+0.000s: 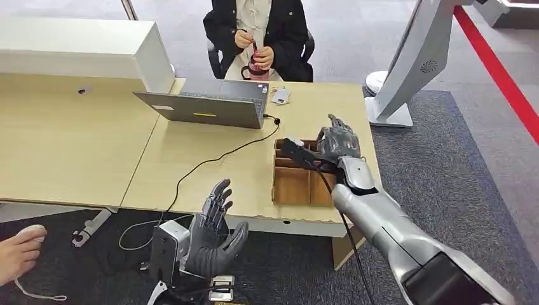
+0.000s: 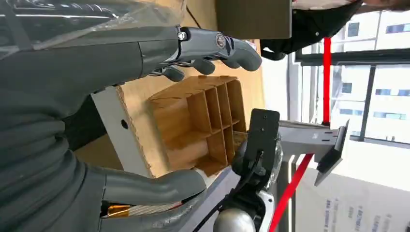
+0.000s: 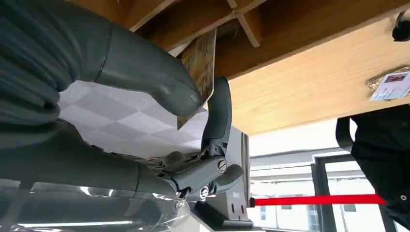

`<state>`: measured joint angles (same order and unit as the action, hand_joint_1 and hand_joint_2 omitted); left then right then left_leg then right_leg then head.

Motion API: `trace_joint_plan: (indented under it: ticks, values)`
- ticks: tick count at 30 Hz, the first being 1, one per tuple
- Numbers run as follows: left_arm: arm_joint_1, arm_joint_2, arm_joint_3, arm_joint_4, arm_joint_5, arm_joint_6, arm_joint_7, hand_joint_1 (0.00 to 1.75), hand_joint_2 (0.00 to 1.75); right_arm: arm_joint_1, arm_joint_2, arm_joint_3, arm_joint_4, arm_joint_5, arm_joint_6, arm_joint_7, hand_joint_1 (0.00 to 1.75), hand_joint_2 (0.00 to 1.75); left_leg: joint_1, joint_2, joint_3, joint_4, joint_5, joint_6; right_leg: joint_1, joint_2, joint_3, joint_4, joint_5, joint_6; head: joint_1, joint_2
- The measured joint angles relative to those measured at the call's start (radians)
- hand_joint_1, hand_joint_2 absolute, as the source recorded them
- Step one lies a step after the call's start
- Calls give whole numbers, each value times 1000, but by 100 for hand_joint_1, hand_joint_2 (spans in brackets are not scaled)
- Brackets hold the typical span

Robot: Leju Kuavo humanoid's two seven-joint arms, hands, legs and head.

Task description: Pass the card to the sensor for recognition and then transmit it.

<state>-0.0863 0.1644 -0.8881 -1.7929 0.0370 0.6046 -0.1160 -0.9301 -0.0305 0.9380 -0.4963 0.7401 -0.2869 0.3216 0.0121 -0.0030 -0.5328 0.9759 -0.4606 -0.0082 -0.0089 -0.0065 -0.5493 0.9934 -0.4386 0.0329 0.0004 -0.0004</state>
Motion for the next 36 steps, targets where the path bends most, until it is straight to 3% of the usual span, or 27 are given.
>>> trace_joint_plan:
  ticks: [5,12,18,19,20,21,22,36]
  values:
    - [0,0,0,0,-3,-4,2,0,175,1,-3,0,-1,1,-17,-7,175,175,0,0,0,0,0,0,0,0,0,0,0,0,0,0]
    - [-2,-2,0,1,-9,-15,2,0,175,0,-9,-11,-20,20,-126,-7,175,175,0,0,0,0,0,0,0,0,0,0,0,0,0,0]
    - [-3,-3,0,2,-10,-18,2,0,175,-7,-18,-26,-49,39,-137,-1,175,175,0,0,0,0,0,0,0,0,0,0,0,0,0,0]
    - [-3,-4,0,2,-10,-18,2,0,175,-7,-19,-28,-53,42,-137,0,155,175,0,0,0,0,0,0,0,0,0,0,0,0,0,0]
    - [-3,-5,0,2,-10,-18,2,0,175,-7,-19,-29,-57,43,-137,0,70,175,0,0,0,0,0,0,0,0,0,0,0,0,0,0]
    - [-3,-5,0,2,-10,-18,2,0,175,-7,-21,-32,-60,46,-137,0,70,175,0,0,0,0,0,0,0,0,0,0,0,0,0,0]
    - [-3,-5,0,3,-10,-18,2,0,175,-7,-22,-33,-63,47,-137,0,2,175,0,0,0,0,0,0,0,0,0,0,0,0,0,0]
    - [-4,-13,0,11,-10,-21,-1,0,175,-7,-29,-34,-67,54,-95,-2,0,175,0,0,0,0,0,0,0,0,0,0,0,0,0,0]
